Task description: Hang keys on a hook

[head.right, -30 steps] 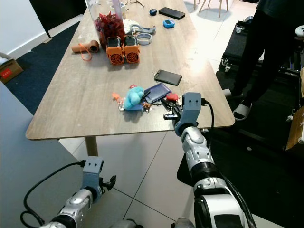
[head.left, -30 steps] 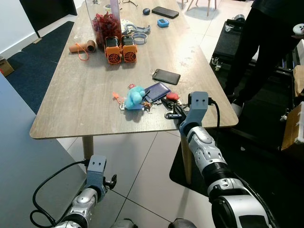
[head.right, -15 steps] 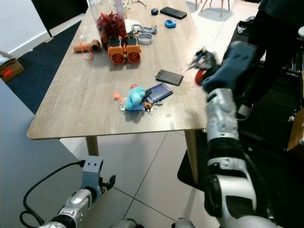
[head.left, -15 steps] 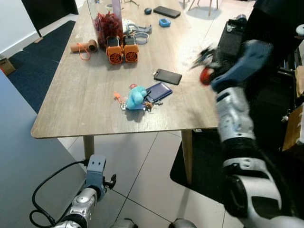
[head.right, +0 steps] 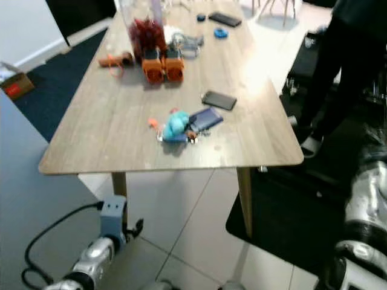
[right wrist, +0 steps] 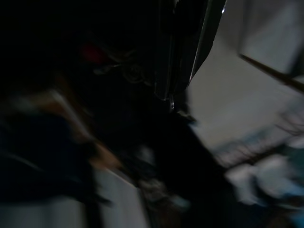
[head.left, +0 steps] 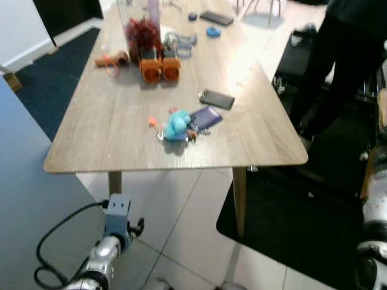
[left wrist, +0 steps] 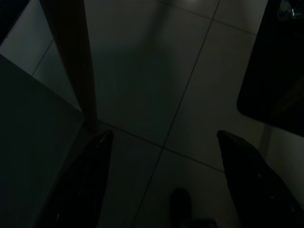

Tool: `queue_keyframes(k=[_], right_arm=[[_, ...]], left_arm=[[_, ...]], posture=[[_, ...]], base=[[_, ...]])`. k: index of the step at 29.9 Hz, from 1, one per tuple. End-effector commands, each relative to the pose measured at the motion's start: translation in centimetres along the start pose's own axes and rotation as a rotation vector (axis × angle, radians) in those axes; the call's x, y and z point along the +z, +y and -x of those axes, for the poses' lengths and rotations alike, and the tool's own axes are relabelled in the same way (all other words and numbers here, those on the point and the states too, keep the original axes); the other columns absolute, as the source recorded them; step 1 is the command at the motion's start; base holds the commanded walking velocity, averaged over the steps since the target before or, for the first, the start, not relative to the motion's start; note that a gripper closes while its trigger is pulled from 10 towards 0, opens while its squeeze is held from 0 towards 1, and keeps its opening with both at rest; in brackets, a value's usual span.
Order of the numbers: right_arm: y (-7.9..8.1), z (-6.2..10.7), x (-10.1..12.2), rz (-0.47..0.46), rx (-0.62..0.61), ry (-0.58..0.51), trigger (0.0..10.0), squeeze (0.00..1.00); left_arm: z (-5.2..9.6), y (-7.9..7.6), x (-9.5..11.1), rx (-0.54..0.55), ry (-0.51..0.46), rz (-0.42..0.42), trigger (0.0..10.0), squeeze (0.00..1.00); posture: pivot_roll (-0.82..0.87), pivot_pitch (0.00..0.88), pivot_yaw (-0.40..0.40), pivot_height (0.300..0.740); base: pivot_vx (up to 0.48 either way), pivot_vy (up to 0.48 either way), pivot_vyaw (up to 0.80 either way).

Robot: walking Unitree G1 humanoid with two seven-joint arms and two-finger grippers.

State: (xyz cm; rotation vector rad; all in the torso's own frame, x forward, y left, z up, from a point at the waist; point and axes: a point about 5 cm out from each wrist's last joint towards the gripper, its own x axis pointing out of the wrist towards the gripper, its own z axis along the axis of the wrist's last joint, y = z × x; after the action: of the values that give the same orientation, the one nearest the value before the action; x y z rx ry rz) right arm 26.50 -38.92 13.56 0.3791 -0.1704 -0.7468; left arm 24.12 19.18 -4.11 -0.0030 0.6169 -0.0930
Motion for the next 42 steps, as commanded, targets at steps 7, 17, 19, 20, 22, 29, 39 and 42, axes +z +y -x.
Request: queue_keyframes(k=[7,17,19,20,22,29,39,42], right_arm=[[-5.1,5.2,-9.2,0.163,-0.091,0.359,0.0,0.0],[-1.3,13.2,-19.0,0.341,0.195,0.794,0.0,0.0],[-0.7,14.5,-20.0,0.369,0.238,0.85,10.0,0.0],[-0.7,14.5,-20.0,0.369,0.238,0.85,10.0,0.0],[-0.5,16.0,-21.0,0.401,0.273,0.906,10.0,0.0],[0.2,18.9,-22.6,0.531,0.405,0.955,10.0,0.0],[0.0,21.1,-23.5,0.595,0.475,1.013,10.0,0.0],[0.1,21.3,-23.6,0.606,0.491,1.015,10.0,0.0]], left_arm=[[0.4,0.9,-0.6,0.037,0.011,0.007,10.0,0.0],[0.3,-0.3,-0.9,0.009,0.019,-0.008,10.0,0.0],[0.2,-0.5,-0.8,0.008,0.019,-0.001,10.0,0.0],[0.2,-0.5,-0.8,0.008,0.019,-0.001,10.0,0.0],[0.2,-0.7,-0.9,0.007,0.026,-0.003,10.0,0.0],[0.3,-0.6,-1.2,0.012,0.035,-0.007,10.0,0.0],[0.4,-1.1,-1.4,-0.04,0.034,-0.077,10.0,0.0],[0.4,-1.1,-1.5,-0.046,0.036,-0.085,10.0,0.0]], posture=[[0.05,0.023,-0.035,0.74],[0.06,0.015,-0.024,0.74],[0.06,0.014,-0.027,0.74],[0.06,0.014,-0.027,0.74],[0.06,0.011,-0.028,0.74],[0.07,0.001,-0.027,0.74],[0.08,0.003,-0.027,0.74],[0.08,0.005,-0.027,0.74]], base=[[0.0,0.0,0.0],[0.0,0.0,0.0],[0.0,0.0,0.0],[0.0,0.0,0.0],[0.0,0.0,0.0],[0.0,0.0,0.0],[0.0,0.0,0.64],[0.0,0.0,0.8]])
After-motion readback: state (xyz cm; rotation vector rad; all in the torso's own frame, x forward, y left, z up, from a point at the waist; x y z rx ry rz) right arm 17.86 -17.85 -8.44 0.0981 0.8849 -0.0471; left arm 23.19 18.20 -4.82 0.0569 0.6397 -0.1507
